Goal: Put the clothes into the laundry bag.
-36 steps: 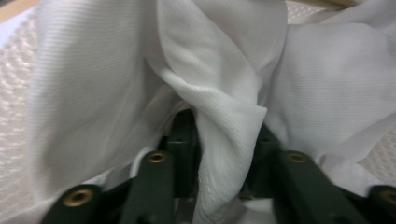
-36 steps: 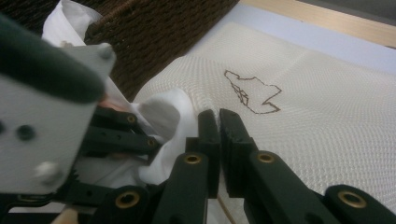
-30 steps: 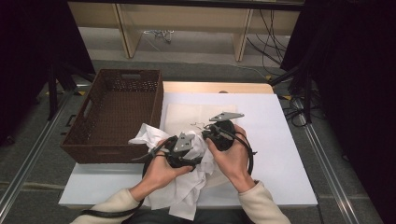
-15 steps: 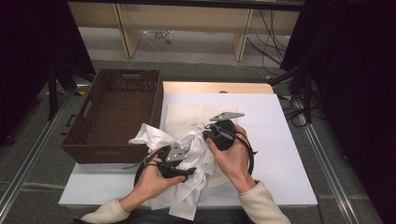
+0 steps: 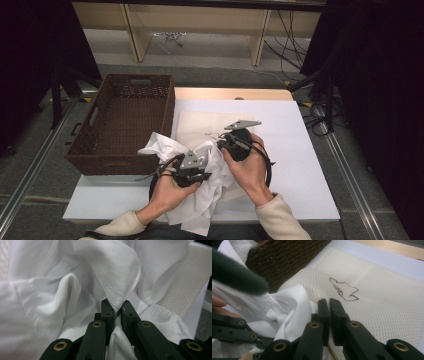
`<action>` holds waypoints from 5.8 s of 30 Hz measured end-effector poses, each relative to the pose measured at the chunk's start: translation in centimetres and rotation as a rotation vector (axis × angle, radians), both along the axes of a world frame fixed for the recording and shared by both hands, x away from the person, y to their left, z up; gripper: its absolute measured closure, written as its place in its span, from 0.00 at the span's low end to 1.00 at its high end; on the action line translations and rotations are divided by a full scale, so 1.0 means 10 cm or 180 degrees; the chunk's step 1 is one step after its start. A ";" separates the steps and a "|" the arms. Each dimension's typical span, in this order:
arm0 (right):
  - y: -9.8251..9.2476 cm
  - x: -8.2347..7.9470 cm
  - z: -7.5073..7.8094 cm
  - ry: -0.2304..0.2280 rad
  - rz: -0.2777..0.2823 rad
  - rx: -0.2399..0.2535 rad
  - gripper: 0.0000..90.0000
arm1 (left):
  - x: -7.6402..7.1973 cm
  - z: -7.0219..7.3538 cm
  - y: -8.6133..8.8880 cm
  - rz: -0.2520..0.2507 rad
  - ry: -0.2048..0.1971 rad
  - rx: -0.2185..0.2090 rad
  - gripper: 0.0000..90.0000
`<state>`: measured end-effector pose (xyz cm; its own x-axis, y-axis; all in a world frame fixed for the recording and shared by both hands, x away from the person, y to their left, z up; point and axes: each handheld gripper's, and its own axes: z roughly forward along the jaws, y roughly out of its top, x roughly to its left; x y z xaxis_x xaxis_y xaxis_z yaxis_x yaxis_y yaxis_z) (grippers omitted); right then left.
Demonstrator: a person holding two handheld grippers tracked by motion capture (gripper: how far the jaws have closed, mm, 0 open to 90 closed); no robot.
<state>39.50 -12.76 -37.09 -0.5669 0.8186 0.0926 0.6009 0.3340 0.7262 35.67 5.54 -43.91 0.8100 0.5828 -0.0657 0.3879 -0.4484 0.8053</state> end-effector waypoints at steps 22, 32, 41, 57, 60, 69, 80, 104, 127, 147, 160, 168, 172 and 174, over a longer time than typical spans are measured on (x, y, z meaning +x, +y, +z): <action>0.06 -0.06 0.03 -0.0053 0.0072 0.0046 0.99 | 0.38 -0.15 -0.18 0.0293 0.0064 -0.0008 0.91; 0.00 -0.01 0.01 -0.0065 0.0100 0.0002 0.99 | 0.24 -0.09 -0.14 0.0197 -0.0035 -0.0053 0.59; -0.03 0.00 0.02 -0.0021 0.0047 0.0012 0.99 | -0.12 0.01 0.04 0.0029 -0.0220 -0.0026 0.41; 0.00 0.00 0.00 0.0075 0.0039 0.0054 0.98 | 0.09 -0.37 -0.11 0.0056 -0.0093 0.0545 0.76; -0.01 0.02 -0.02 -0.0005 0.0088 -0.0024 0.98 | 0.16 -0.37 -0.09 0.0114 0.0031 0.0460 0.86; -0.01 0.01 -0.01 0.0022 -0.0011 0.0024 0.99 | 0.07 -0.10 -0.09 0.0040 0.0169 -0.0226 0.95; 0.01 -0.05 0.05 -0.0086 0.0020 0.0029 0.99 | 0.24 0.06 -0.19 0.0222 0.0007 -0.0476 0.95; -0.04 -0.03 0.06 -0.0060 0.0000 0.0076 0.99 | 0.02 0.08 -0.05 0.0155 -0.0354 -0.0191 0.47; -0.03 -0.01 0.03 -0.0067 0.0071 0.0022 0.98 | 0.18 -0.40 -0.16 0.0072 -0.0064 0.0602 0.84; -0.05 -0.03 0.07 -0.0149 0.0021 0.0061 0.98 | 0.24 0.06 -0.24 0.0196 -0.0229 -0.0332 0.94; -0.05 -0.02 0.05 -0.0050 0.0000 0.0071 0.99 | 0.54 -0.20 -0.31 0.0390 -0.0311 -0.0073 0.93; -0.05 -0.01 0.03 -0.0001 -0.0051 0.0089 0.99 | 0.48 -0.22 -0.30 0.0404 -0.0253 -0.0072 0.81; -0.06 0.00 0.03 -0.0044 -0.0060 0.0066 0.99 | 0.32 -0.12 -0.22 0.0309 -0.0343 -0.0059 0.62; -0.06 0.00 0.03 -0.0028 -0.0044 0.0086 0.99 | 0.23 -0.07 -0.19 0.0295 -0.0379 -0.0102 0.56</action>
<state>39.48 -13.35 -36.78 -0.5564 0.8236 0.1099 0.5990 0.3059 0.7400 37.96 3.68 -44.60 0.7559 0.6546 0.0080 0.3273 -0.3884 0.8614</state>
